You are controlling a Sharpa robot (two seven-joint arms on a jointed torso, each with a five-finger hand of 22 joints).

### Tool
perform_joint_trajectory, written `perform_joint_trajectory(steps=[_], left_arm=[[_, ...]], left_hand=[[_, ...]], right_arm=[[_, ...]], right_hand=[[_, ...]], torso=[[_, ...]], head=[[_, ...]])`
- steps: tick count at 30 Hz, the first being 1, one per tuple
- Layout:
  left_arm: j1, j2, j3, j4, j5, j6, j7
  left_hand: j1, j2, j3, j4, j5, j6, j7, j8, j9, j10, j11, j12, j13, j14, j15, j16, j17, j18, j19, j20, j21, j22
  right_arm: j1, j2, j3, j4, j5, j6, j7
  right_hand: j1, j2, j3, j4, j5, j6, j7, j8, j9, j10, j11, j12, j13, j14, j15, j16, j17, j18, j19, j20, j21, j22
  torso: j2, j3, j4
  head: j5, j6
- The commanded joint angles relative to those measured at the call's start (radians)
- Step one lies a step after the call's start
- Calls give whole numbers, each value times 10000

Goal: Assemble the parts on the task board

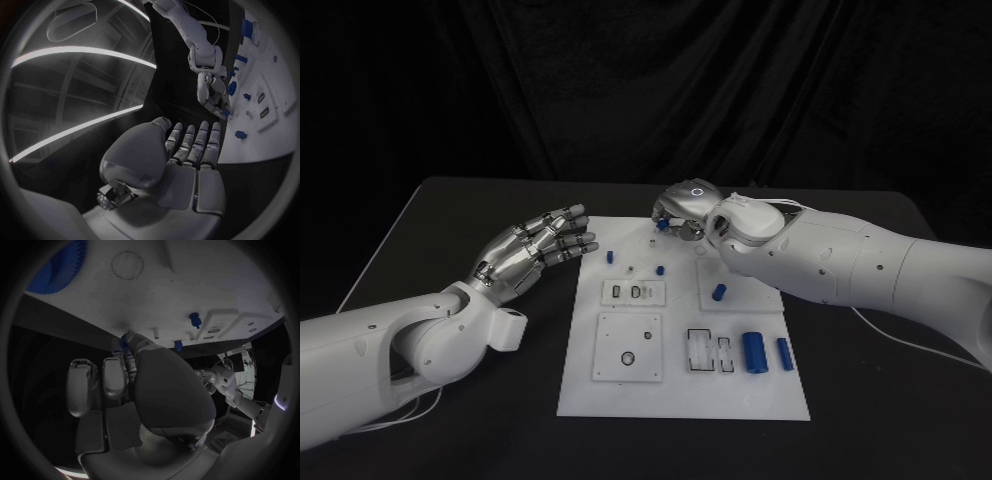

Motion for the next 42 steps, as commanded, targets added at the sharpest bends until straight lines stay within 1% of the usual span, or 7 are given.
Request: perform_joint_trajectory(steps=[1, 11, 20, 23, 24, 33, 42], left_arm=[[7, 23, 6, -11, -12, 173, 1815], [4, 23, 6, -49, -12, 198, 1775], [3, 40, 6, -62, -12, 207, 1736], [3, 40, 6, -61, -12, 209, 1725], [3, 39, 7, -63, -12, 210, 1719], [2, 48, 7, -103, -12, 231, 1678], [0, -23, 7, -117, -12, 244, 1651]], left_hand=[[41, 34, 46, 1, 38, 6, 43, -69, 3, -45, 34, -12, -16, 13, 51, 43, 14, -63, 57, -19, 51, -16], [34, 37, 71, 0, 34, 4, 54, -75, 2, -55, 39, -22, -17, 21, 55, 58, 15, -67, 72, -18, 60, -13], [24, 41, 108, -2, 29, 21, 73, -74, 4, -65, 46, -24, -18, 18, 60, 63, 15, -71, 82, -18, 66, -12], [24, 41, 108, -2, 29, 21, 73, -74, 4, -65, 46, -24, -18, 18, 60, 63, 15, -71, 82, -18, 66, -12], [17, 41, 129, -4, 28, 19, 85, -79, 4, -74, 52, -39, -19, 20, 64, 71, 16, -74, 84, -19, 67, -13], [13, 39, 145, -7, 26, 8, 93, -88, 3, -87, 55, -61, -22, 17, 66, 72, 15, -76, 86, -19, 68, -13], [-2, 36, 199, -15, 23, -2, 108, -104, 1, -121, 63, -97, -26, 2, 73, 72, 13, -84, 85, -20, 68, -16]], right_arm=[[-62, 7, -11, 94, 65, -103, 170], [-72, -26, -5, 191, 71, -283, 225], [-73, 32, -2, 143, 72, 122, -16], [-74, 53, 0, 101, 72, 310, -161], [-74, 60, 1, 86, 72, 350, -210], [-74, 83, 11, 35, 72, 61, -320], [-27, -156, 59, 263, 72, -686, -218]], right_hand=[[-71, -8, -1, 59, -59, -70, 32, -37, 10, -89, 0, -67, 9, -30, 16, -19, 6, -150, 24, 53, -56, 513], [-70, -10, 2, 55, -59, -71, 42, -41, 15, -73, -4, -72, 14, -31, 20, -16, 16, -150, 22, 55, -57, 513], [-149, -89, 9, 67, -90, -349, 66, -261, -1, -331, 100, -368, 5, -101, 78, -102, -136, -130, -55, 89, -127, 433], [-253, -229, -106, 32, -192, -1348, -113, -848, -234, -1689, 316, -482, -38, -280, 54, -331, -537, -48, -280, 92, -332, 137], [-300, -211, -264, -82, -231, -1895, -263, -888, -391, -2507, 346, -520, -14, -414, 51, -482, -778, 6, -451, 90, -500, -79], [-273, 184, -752, -610, -102, -3144, -419, -916, -834, -6131, 340, -671, -171, -688, 65, -719, -1158, 98, -722, 106, -860, -394], [-275, 242, -813, -674, -85, -3030, -447, -871, -853, -5801, 325, -605, -122, -694, 59, -714, -1148, 98, -718, 101, -878, -382]], torso=[[1, 1, 3], [-6, -5, -15], [-2, 2, -4], [-3, 3, -12], [-4, 1, -13], [-1, -4, -15], [3, -4, -4]], head=[[9, -8], [51, 0], [23, -43], [32, -42], [37, -45], [62, -44], [98, -44]])
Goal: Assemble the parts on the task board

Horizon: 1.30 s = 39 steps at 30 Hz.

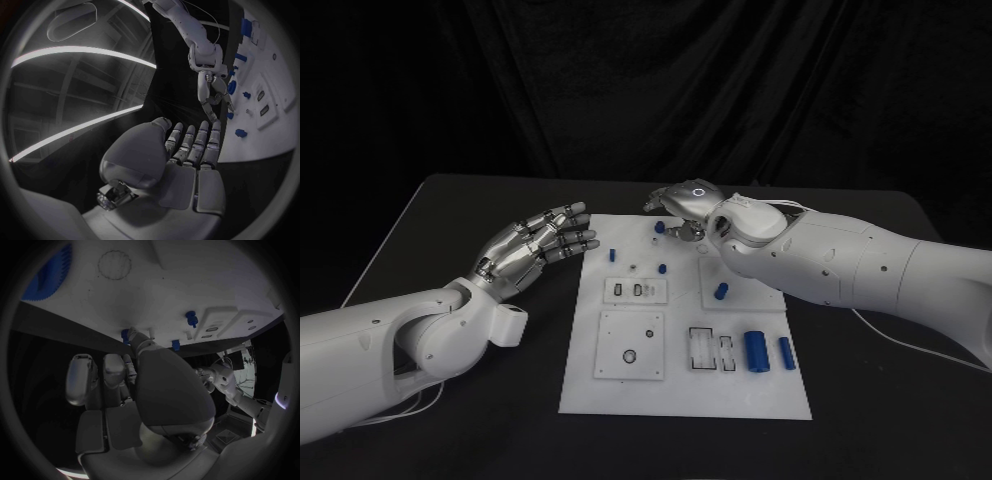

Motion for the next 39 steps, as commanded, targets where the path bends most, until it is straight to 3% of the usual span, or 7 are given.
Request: perform_joint_trajectory(steps=[1, 7, 13, 16, 18, 26, 39], left_arm=[[1, -57, 7, 30, -9, 135, 1648], [1, -236, 7, 109, -9, 96, 1641], [0, -340, 7, 154, -9, 70, 1632], [0, -360, 7, 161, -9, 66, 1624], [-1, -362, 7, 153, -9, 72, 1618], [-6, -330, 7, 89, -9, 121, 1589], [-23, -251, 7, -30, -10, 239, 1514]], left_hand=[[-2, 36, 75, -5, 22, -2, 35, -64, 2, -48, -9, -55, -9, 2, 73, 34, 14, -87, 49, 17, 68, -16], [-8, 35, 97, -9, 22, 18, 39, -57, 5, -51, -6, -35, -6, 4, 75, 43, 14, -89, 62, 16, 76, -14], [-8, 35, 97, -9, 22, 18, 39, -57, 5, -51, -6, -35, -6, 4, 75, 43, 14, -89, 62, 16, 76, -14], [-10, 32, 106, -12, 21, 34, 40, -50, 8, -47, -6, -17, -4, 14, 75, 57, 17, -90, 71, 16, 81, -12], [-10, 32, 106, -12, 21, 34, 40, -50, 8, -47, -6, -17, -4, 14, 75, 57, 17, -90, 71, 16, 81, -12], [-10, 32, 106, -12, 21, 34, 40, -50, 8, -47, -6, -17, -4, 14, 75, 57, 17, -90, 71, 16, 81, -12], [-19, 30, 142, -20, 21, 16, 44, -66, 6, -57, -2, -37, -4, 24, 77, 76, 19, -93, 79, 15, 86, -12]], right_arm=[[57, -196, 24, 206, -22, -739, -122], [554, -1290, 48, 1476, 44, -1032, -160], [1053, -2789, 40, 2922, 891, -193, -291], [1175, -3583, -16, 3486, 1601, 487, -427], [1209, -4013, -73, 3700, 1927, 923, -569], [1018, -4665, -183, 3628, 2332, 1503, -970], [564, -4396, -203, 3154, 2357, 1176, -1073]], right_hand=[[4, 122, -45, -48, 71, 244, 3, 26, 24, 311, -15, 43, 47, -45, -12, -11, 20, 95, -71, -9, -46, 16], [37, 299, -48, -186, 361, 1203, 314, 234, 90, 3317, -96, 618, 441, 32, -76, 46, 127, 74, 31, -67, -18, 156], [-324, 73, 6, 75, 407, 1857, 392, 343, 122, 6531, -843, 2722, 2006, -177, -420, -332, -430, 139, -186, -398, -282, -58], [-1014, 532, -167, 406, 644, 2124, 433, 165, 63, 4306, -1104, 9457, 7889, -463, -393, -783, -734, 263, -741, -467, -1125, -772], [-1474, 334, -436, 651, 506, 2135, 392, 103, 75, 6600, -961, 12569, 11202, 332, -387, 885, 2285, 130, -279, -354, -611, -97], [-2146, 418, -777, 986, 484, 2291, 489, 102, 242, 10253, -808, 15198, 15174, 1778, -248, 3088, 6874, -88, 274, -230, 221, 1044], [-2301, 449, -916, 940, 544, 1201, 201, 3, -70, 10309, -1060, 15216, 15221, 1867, -460, 3161, 7059, -369, 1151, -397, 1118, 2094]], torso=[[5, 3, 1], [7, 7, -12], [-11, 12, -46], [-35, 8, -73], [-47, -2, -98], [-109, -23, -193], [-130, 1, -239]], head=[[28, 11], [47, 22], [46, 40], [16, 33], [-3, 42], [15, -14], [78, -62]])
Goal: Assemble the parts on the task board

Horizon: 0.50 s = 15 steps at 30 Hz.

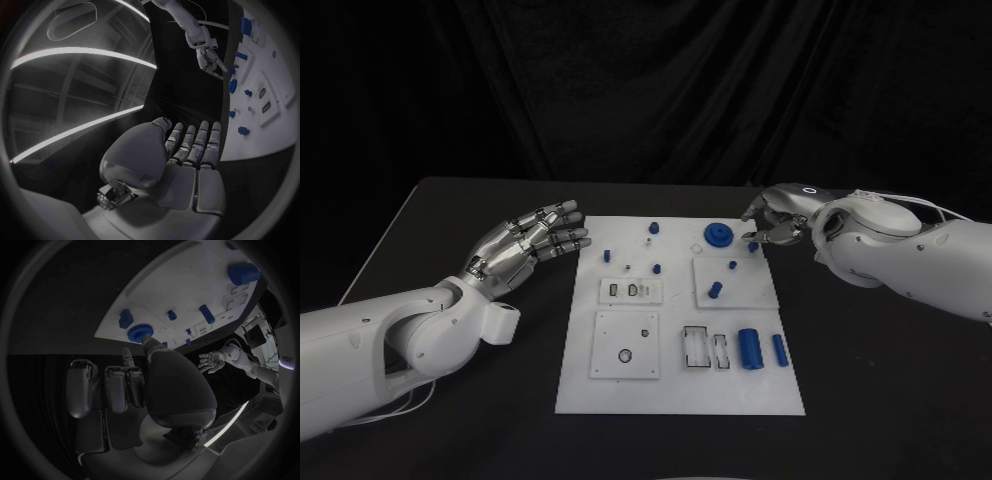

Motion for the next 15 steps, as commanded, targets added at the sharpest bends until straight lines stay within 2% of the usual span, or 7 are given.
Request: perform_joint_trajectory(steps=[1, 5, 9, 12, 13, 15], left_arm=[[-14, 19, 7, -1, -8, 188, 1509], [-16, 27, 7, -22, -9, 207, 1495], [-18, 49, 7, -57, -9, 225, 1487], [-20, 64, 7, -82, -9, 238, 1481], [-21, 67, 7, -88, -9, 242, 1480], [-24, 65, 7, -100, -9, 251, 1473]], left_hand=[[-19, 30, 76, -4, 21, 17, 44, -66, 7, -57, -2, -38, -5, 25, 77, 36, 10, -94, 79, 15, 46, -12], [-19, 30, 76, -4, 21, 17, 44, -66, 7, -57, -2, -38, -5, 25, 77, 36, 10, -94, 79, 15, 46, -12], [-26, 32, 109, -10, 21, 2, 46, -79, 4, -72, -1, -55, -7, 23, 79, 41, 10, -97, 90, 15, 52, -11], [-26, 32, 109, -10, 21, 2, 46, -79, 4, -72, -1, -55, -7, 23, 79, 41, 10, -97, 90, 15, 52, -11], [-26, 32, 109, -10, 21, 2, 46, -79, 4, -72, -1, -55, -7, 23, 79, 41, 10, -97, 90, 15, 52, -11], [-26, 32, 109, -10, 21, 2, 46, -79, 4, -72, -1, -55, -7, 23, 79, 41, 10, -97, 90, 15, 52, -11]], right_arm=[[-92, 74, 3, -74, 64, -81, -266], [-150, 175, 4, -123, 32, -255, -220], [-174, 267, 4, -167, 20, -374, -170], [-182, 343, 5, -212, 16, -409, -153], [-184, 371, 5, -230, 15, -413, -156], [-189, 463, 6, -298, 13, -424, -164]], right_hand=[[-203, 49, -123, -18, 83, -546, -151, -70, -179, 1058, -196, 350, 2620, 1094, -177, 213, 2627, -289, 380, -92, 376, 1720], [-201, 67, -125, -44, 101, -461, -123, -29, -190, 1058, -201, 350, 2620, 1094, -205, 213, 2627, -305, 431, -132, 414, 1768], [-180, 83, -115, -69, 124, -415, -83, -5, -188, 1058, -178, 350, 2620, 1094, -196, 213, 2627, -309, 443, -136, 422, 1780], [-138, 102, -91, -123, 284, -382, -55, 2, -194, 1058, -151, 350, 2620, 1094, -175, 213, 2627, -312, 453, -126, 426, 1790], [-89, 112, -61, -178, 483, -399, -37, -12, -210, 1058, -134, 350, 2620, 1094, -160, 213, 2627, -311, 452, -114, 421, 1792], [-70, 119, -44, -205, 580, -402, -25, -15, -217, 1058, -124, 350, 2620, 1094, -152, 213, 2627, -314, 460, -107, 426, 1802]], torso=[[-10, 27, -17], [7, 25, 29], [19, 33, 44], [19, 34, 55], [17, 30, 48], [11, 27, 40]], head=[[29, -17], [-28, 1], [-43, 40], [-78, 46], [-78, 42], [-82, 51]])
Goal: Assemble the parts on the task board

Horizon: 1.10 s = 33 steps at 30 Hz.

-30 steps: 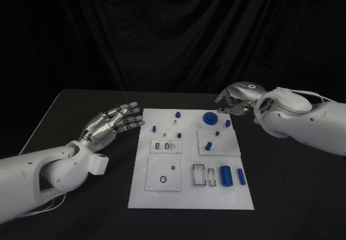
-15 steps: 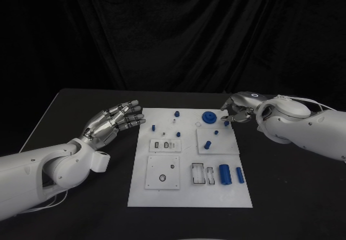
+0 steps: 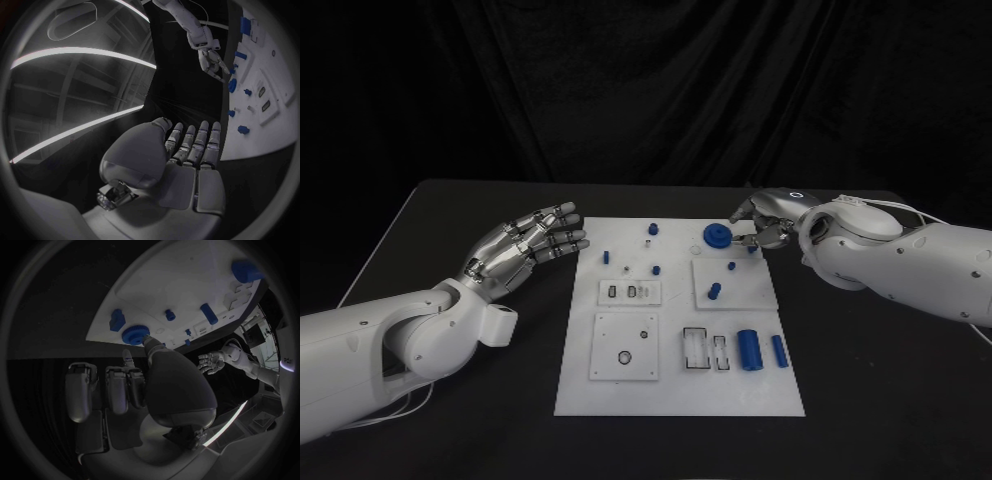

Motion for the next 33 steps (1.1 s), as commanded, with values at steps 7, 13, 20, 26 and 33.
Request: perform_joint_trajectory(steps=[7, 13, 20, 26, 33], left_arm=[[-22, 20, 7, -14, -7, 186, 1469], [-24, 56, 7, -37, -7, 217, 1453], [-26, 80, 8, -47, -7, 241, 1447], [-28, 104, 8, -64, -7, 271, 1433], [-30, 117, 8, -84, -7, 294, 1410]], left_hand=[[-26, 32, 39, 5, 21, 2, 46, -32, 4, -72, -1, -55, -7, 23, 79, 42, 12, -97, 53, -22, 52, -11], [-36, 34, 77, 0, 20, -5, 48, -41, 3, -86, 0, -65, -7, 19, 82, 46, 12, -100, 57, -23, 55, -12], [-41, 35, 97, -3, 21, -18, 50, -51, 2, -94, 1, -71, -8, 15, 83, 47, 11, -101, 55, -23, 54, -13], [-41, 35, 97, -3, 21, -18, 50, -51, 2, -94, 1, -71, -8, 15, 83, 47, 11, -101, 55, -23, 54, -13], [-41, 35, 97, -3, 21, -18, 50, -51, 2, -94, 1, -71, -8, 15, 83, 47, 11, -101, 55, -23, 54, -13]], right_arm=[[-77, 367, 8, -348, -25, -289, -161], [-173, 655, 11, -653, -25, -312, -152], [-327, 937, 15, -955, -27, -421, -61], [-429, 1138, 18, -1155, -28, -541, 75], [-482, 1253, 21, -1245, -28, -757, 271]], right_hand=[[126, 69, 38, -152, 247, -26, 128, -22, -26, 1041, 73, 25, 2622, 1042, 37, 24, 2629, -65, 216, 36, -6, 1760], [139, 56, 41, -180, 240, -63, 158, -38, -38, 1041, 93, 25, 2622, 1042, 50, 24, 2629, -63, 211, 46, -13, 1755], [158, -15, 5, -297, -193, -32, 227, 6, -43, 1041, 160, 25, 2622, 1042, 110, 24, 2629, -54, 199, 103, -39, 1744], [162, -11, -21, -365, -420, 297, 268, 156, 63, 1041, 200, 25, 2622, 1042, 147, 24, 2629, -54, 210, 143, -42, 1757], [274, 62, 60, -504, 72, 933, 231, 475, 334, 1041, 180, 25, 2622, 1042, 145, 24, 2629, -51, 213, 148, -54, 1769]], torso=[[2, -3, 6], [3, -2, 1], [6, 1, 6], [17, 4, 15], [15, 6, 3]], head=[[-41, -2], [-18, -13], [-4, -79], [-14, -99], [5, -143]])
